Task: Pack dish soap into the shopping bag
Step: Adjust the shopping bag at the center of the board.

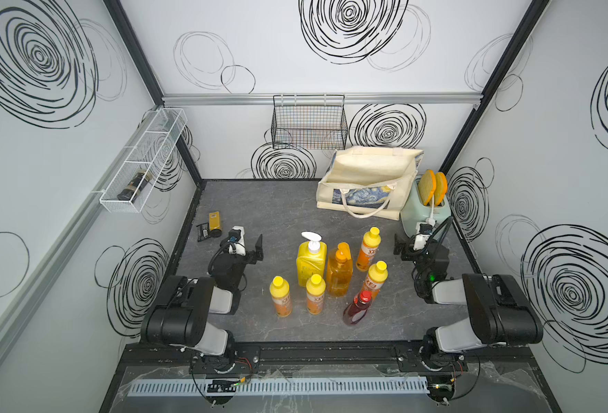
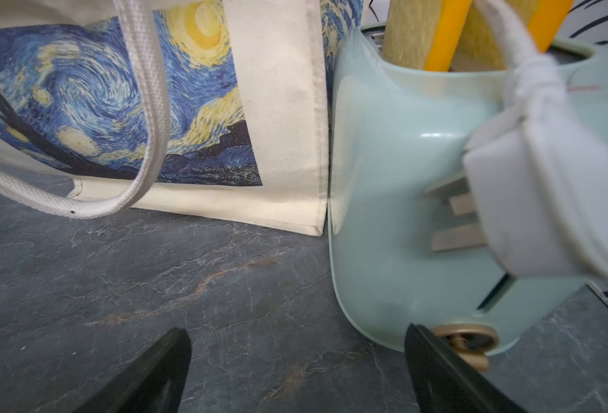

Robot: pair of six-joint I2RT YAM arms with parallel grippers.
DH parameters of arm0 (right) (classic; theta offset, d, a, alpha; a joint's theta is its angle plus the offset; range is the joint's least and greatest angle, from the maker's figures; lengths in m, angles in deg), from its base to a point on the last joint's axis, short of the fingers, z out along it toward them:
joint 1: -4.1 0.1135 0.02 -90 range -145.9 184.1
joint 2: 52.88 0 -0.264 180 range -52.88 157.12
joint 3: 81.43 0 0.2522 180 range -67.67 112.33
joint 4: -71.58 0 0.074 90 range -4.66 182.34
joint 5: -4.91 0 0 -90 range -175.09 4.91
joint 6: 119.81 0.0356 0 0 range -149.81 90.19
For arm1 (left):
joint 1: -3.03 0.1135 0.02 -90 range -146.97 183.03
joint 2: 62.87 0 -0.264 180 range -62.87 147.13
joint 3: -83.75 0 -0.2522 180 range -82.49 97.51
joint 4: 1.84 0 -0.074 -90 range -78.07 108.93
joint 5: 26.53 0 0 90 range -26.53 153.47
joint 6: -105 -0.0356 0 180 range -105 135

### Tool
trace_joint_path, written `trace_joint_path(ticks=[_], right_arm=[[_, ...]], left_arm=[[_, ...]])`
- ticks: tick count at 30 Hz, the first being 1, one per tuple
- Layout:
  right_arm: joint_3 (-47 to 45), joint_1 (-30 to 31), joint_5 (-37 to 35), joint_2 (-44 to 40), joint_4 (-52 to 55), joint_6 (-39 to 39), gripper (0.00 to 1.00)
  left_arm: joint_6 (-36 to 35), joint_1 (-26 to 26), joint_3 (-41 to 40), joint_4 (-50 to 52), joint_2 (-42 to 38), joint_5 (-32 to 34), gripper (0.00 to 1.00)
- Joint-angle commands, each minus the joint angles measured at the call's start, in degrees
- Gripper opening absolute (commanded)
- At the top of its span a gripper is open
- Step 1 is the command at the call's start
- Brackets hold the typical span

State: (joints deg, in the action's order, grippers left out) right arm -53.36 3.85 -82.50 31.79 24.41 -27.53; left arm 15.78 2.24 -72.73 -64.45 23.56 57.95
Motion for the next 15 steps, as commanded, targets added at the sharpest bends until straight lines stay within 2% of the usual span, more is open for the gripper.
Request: trace_joint_path(ticks=[1,6,11,15], right_arm=[[1.0,0.1,-0.2,0.1,-1.1,-0.7,0.98],[1.2,-0.2,0.5,0.1,-1.0,-0.5,0.98],[1.1,-0.3,0.5,0.1,-1.1,-0.5,0.98],[0.1,-0.2,-1.9,-0.7,-2.4,0.5,0.98]], left_arm=[[-0.8,0.3,0.8,-2.9,-0.8,-0.4,0.96],[-0.8,0.3,0.9,-2.6,-0.8,-0.4,0.96],[-2.2,-2.6,-0.3,-4.3,-1.0,6.6,0.96],[-1.8,-3.1,-3.8,-11.6,-0.7,9.0,0.96]])
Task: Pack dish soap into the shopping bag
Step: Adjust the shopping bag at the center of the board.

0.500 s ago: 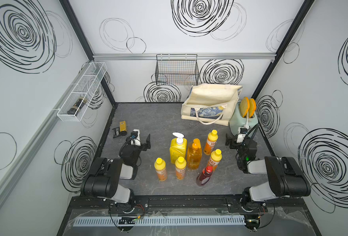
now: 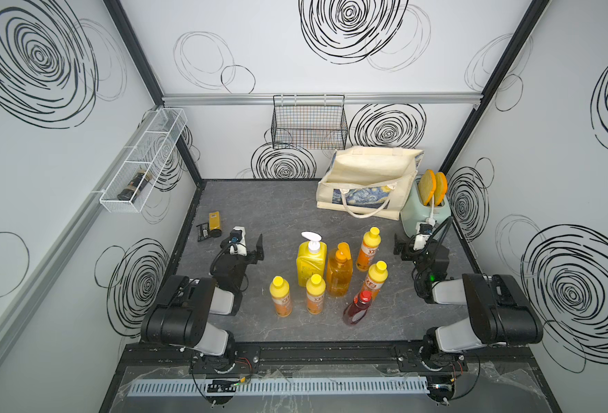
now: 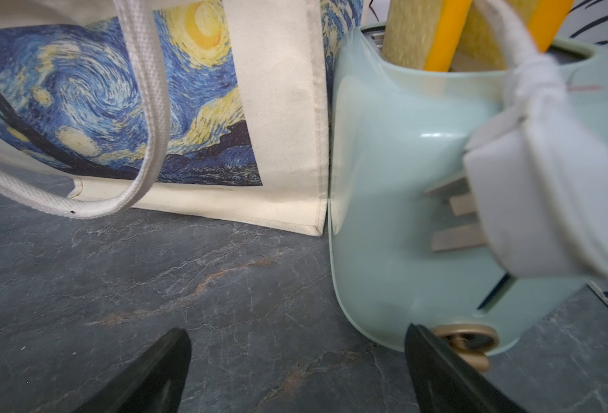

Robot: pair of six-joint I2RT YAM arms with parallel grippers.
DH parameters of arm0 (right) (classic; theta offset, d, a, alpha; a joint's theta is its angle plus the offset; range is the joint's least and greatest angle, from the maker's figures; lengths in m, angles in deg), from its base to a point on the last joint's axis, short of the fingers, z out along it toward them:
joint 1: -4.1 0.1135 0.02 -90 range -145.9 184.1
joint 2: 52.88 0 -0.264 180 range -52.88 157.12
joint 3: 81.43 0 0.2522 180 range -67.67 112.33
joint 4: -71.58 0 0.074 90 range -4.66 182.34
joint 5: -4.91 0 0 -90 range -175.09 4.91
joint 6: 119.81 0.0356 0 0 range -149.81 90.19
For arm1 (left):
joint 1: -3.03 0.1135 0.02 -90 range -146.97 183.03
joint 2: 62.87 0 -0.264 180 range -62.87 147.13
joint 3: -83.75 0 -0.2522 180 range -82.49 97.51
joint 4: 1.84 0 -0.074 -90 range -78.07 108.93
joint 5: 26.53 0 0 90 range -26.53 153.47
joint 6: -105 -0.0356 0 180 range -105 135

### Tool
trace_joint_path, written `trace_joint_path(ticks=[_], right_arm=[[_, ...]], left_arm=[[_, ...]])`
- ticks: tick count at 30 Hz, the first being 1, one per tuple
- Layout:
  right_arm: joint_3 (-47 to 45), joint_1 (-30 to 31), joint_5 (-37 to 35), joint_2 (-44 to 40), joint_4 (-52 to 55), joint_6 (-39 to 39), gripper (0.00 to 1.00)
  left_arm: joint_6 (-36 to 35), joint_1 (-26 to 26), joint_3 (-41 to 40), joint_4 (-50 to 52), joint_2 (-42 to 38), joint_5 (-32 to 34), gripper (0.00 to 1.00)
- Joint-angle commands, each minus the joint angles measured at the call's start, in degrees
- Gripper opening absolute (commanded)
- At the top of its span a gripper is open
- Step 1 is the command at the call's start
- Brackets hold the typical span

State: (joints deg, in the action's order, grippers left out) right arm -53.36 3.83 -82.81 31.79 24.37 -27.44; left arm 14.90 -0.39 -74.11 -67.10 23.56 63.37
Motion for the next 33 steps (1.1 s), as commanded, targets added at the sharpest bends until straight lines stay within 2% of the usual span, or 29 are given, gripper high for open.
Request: trace_joint_path(ticks=[1,4,6,10,12,14,17,19,21,23,25,27,30,33], right_arm=[[-1.0,-0.2,-2.6,-1.4,-3.5,1.1,0.98],[-4.2,-0.4,-7.8,-7.0,-4.4,3.5,0.98],[-3.2,-1.0,-11.9,-12.5,2.5,6.2,0.98],[2.9,-3.0,-13.4,-19.6,19.0,10.0,0.98],[7.1,-4.7,-14.7,-21.7,29.1,15.8,0.98],[10.4,-6.7,-10.5,-22.5,34.5,17.5,0.98],[12.4,-9.2,-4.5,-23.5,36.9,18.8,0.98],[13.3,-11.0,-0.3,-24.0,37.9,22.3,0.97],[15.2,-13.3,8.7,-24.3,39.3,23.6,0.98],[17.1,-14.0,14.0,-24.3,39.7,24.2,0.98],[19.1,-14.1,17.7,-24.2,40.5,24.5,1.0],[21.3,-14.4,21.2,-24.6,42.0,25.0,0.97],[23.1,-14.5,25.6,-26.4,42.3,25.5,1.0],[22.6,-14.8,27.6,-30.0,41.6,29.3,0.97]], left_arm=[[-1.0,-0.9,-3.6,-11.0,-0.5,4.4,0.96],[-2.9,-3.0,-6.9,-19.0,0.4,7.1,0.96],[-3.1,-3.7,-8.2,-21.5,-0.1,9.0,0.96],[-3.3,-4.8,-7.5,-15.5,-4.8,12.0,0.96],[-4.2,-6.2,-6.5,-10.6,-8.5,15.1,0.96],[-5.1,-7.9,-5.2,-5.2,-12.2,18.4,0.96],[-7.2,-10.4,-3.2,0.0,-16.2,22.2,0.96],[-8.4,-12.0,-3.4,-3.5,-17.1,25.4,0.96],[-9.0,-13.3,-3.2,-6.3,-18.0,28.0,0.96],[-8.6,-13.6,-2.0,-5.0,-19.8,28.4,0.96],[-6.3,-13.6,0.5,-0.3,-22.0,28.5,0.96],[-3.5,-13.5,3.8,5.8,-24.6,27.7,0.96],[-0.4,-13.4,8.7,14.0,-27.9,25.5,0.96],[1.3,-13.3,11.6,16.1,-29.8,22.4,0.96]])
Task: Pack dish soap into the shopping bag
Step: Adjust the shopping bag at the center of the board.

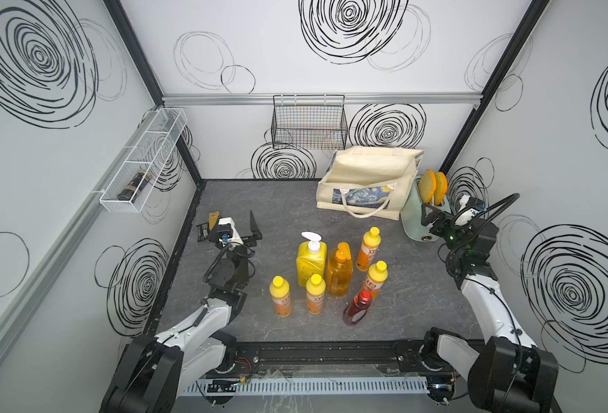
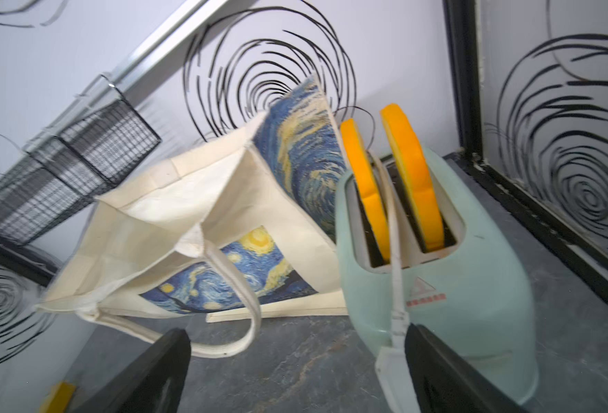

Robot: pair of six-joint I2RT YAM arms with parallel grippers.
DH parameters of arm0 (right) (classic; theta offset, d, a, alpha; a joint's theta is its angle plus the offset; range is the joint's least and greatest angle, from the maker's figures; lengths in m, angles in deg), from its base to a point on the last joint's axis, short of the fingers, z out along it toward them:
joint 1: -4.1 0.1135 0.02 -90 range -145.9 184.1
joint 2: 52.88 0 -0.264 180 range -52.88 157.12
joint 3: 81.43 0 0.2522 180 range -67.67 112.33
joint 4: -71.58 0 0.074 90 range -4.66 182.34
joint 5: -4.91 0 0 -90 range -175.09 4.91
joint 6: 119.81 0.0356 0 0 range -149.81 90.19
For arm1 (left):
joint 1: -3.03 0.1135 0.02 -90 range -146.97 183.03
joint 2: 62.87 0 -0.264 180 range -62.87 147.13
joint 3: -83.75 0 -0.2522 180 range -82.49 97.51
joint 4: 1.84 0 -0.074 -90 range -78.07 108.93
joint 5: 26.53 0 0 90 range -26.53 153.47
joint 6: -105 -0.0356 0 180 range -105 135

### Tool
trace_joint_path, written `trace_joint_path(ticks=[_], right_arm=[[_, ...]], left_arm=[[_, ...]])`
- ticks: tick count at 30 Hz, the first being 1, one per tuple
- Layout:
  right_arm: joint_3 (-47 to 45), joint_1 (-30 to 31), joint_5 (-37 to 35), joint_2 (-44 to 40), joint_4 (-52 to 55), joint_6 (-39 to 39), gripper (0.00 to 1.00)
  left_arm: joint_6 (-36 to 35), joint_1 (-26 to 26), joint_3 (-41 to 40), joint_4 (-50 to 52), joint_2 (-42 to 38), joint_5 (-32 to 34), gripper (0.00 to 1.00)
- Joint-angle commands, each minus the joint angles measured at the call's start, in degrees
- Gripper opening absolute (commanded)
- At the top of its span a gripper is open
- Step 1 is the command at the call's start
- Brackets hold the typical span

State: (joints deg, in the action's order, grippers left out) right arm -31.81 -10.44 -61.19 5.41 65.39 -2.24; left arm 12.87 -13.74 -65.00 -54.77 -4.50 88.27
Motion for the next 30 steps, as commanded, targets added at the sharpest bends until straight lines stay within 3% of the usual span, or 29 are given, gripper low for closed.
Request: trace_joint_path(ticks=[1,3,5,7,10,12,16,18,21,26,30], right_arm=[[0.3,-0.7,5.8,-4.7,-0.6,5.4,0.97],[-0.8,-0.8,6.6,-6.3,-4.4,6.4,0.99],[2.8,-0.6,7.7,-5.5,-1.1,4.6,0.85],[7.8,-0.3,8.7,-3.4,2.9,2.5,0.8],[15.0,0.4,8.6,-0.1,6.3,-0.3,0.78],[20.7,1.7,5.1,2.5,10.6,-1.9,0.78],[29.2,5.7,-0.7,8.0,15.6,-4.0,0.79],[33.5,8.7,-4.2,11.2,18.5,-6.1,0.82],[39.1,12.6,-8.1,16.6,22.7,-9.8,0.85],[42.0,13.8,-11.5,23.3,24.8,-12.4,0.85],[43.7,14.2,-13.0,26.8,26.9,-14.6,0.85]], left_arm=[[5.0,0.4,3.2,3.9,-2.3,-3.4,0.96],[10.7,1.9,5.3,5.2,-2.8,-6.9,0.96],[14.2,4.1,9.3,8.4,-1.5,-14.1,0.96],[16.2,4.7,14.3,12.0,0.5,-18.2,0.96],[19.6,3.9,19.6,11.3,3.8,-21.3,0.96],[25.5,4.8,22.1,9.1,6.8,-23.1,0.96],[30.8,7.2,28.2,2.4,15.5,-36.7,0.96],[29.1,6.0,34.4,7.6,19.7,-40.0,0.96],[20.8,2.0,43.6,18.1,25.2,-40.1,0.96],[11.0,-3.5,58.6,32.4,35.1,-39.9,0.98],[4.0,-6.8,63.8,40.8,39.7,-37.2,1.0]])
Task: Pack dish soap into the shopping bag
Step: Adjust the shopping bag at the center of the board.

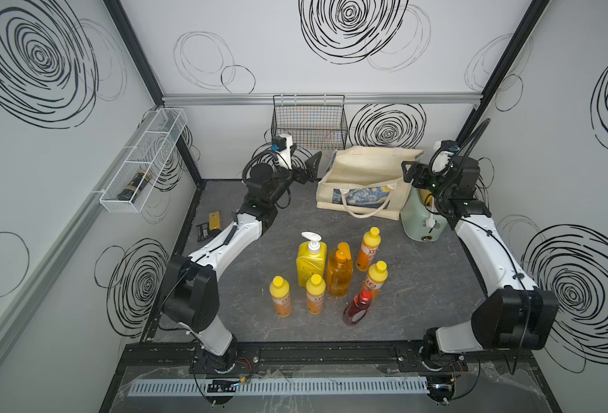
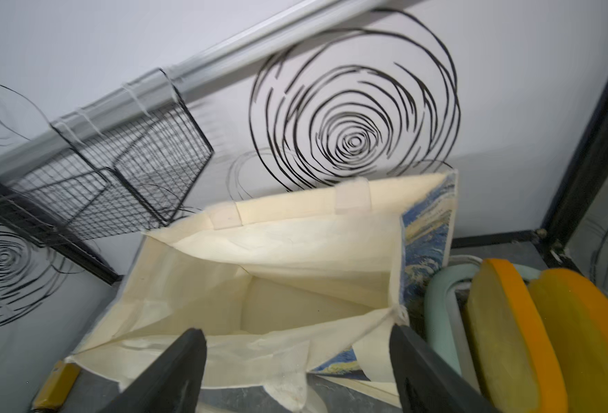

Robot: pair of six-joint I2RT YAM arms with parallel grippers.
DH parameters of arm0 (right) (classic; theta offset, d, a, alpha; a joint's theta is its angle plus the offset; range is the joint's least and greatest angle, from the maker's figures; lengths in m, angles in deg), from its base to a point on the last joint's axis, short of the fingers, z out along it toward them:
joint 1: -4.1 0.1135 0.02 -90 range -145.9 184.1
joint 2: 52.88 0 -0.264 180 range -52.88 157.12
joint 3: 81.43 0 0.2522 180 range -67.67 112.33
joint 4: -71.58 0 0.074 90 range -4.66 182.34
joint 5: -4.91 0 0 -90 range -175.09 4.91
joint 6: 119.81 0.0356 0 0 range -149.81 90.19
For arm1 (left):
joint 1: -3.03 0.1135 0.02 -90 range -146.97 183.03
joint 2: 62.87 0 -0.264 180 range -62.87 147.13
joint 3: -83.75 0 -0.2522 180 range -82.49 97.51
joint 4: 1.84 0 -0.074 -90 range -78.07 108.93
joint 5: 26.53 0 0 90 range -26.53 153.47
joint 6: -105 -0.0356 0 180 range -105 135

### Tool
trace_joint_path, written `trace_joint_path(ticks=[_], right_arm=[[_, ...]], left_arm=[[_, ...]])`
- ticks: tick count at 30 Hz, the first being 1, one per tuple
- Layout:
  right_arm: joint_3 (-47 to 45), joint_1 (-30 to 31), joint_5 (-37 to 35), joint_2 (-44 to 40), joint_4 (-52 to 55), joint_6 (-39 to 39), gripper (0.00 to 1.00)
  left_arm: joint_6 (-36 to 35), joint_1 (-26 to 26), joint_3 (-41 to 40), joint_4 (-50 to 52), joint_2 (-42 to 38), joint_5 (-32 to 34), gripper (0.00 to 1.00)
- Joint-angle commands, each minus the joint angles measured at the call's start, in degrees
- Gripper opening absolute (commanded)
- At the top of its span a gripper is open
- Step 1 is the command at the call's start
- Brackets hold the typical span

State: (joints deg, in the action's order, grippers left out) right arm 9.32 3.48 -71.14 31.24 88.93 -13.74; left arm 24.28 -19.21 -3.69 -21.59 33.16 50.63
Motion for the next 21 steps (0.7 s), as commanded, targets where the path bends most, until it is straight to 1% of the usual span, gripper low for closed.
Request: trace_joint_path(ticks=[1,3,5,8,10,12,15,18,21], right_arm=[[3.2,0.4,-3.5,1.8,3.7,-3.6,0.85],[4.6,0.6,-4.1,3.2,4.7,-4.3,0.85],[5.9,0.9,-4.6,4.4,5.5,-4.6,0.85],[5.8,1.4,-6.2,5.4,5.0,-5.0,0.85],[6.1,1.5,-6.4,6.3,5.0,-5.4,0.85],[6.5,1.7,-6.7,7.1,4.8,-5.5,0.85],[7.3,2.3,-7.5,8.3,5.1,-5.7,0.85],[9.1,2.6,-8.1,9.1,7.7,-6.5,0.85],[10.1,2.6,-8.5,8.3,9.6,-6.9,0.85]], left_arm=[[-8.7,-1.9,3.3,7.9,3.4,0.5,0.99],[-10.3,-2.7,6.6,11.3,6.3,0.8,0.98],[-11.5,-3.1,12.5,18.6,9.4,1.6,0.98],[-14.8,-4.3,18.9,24.9,13.0,5.1,0.98],[-16.0,-4.6,22.8,28.3,15.3,5.7,0.94],[-15.9,-4.7,25.6,30.7,17.2,5.9,0.92],[-15.7,-4.7,27.5,32.4,19.6,6.6,0.91],[-15.7,-4.8,30.4,34.5,22.2,7.1,0.84],[-15.7,-4.8,32.3,36.2,23.7,7.4,0.73]])
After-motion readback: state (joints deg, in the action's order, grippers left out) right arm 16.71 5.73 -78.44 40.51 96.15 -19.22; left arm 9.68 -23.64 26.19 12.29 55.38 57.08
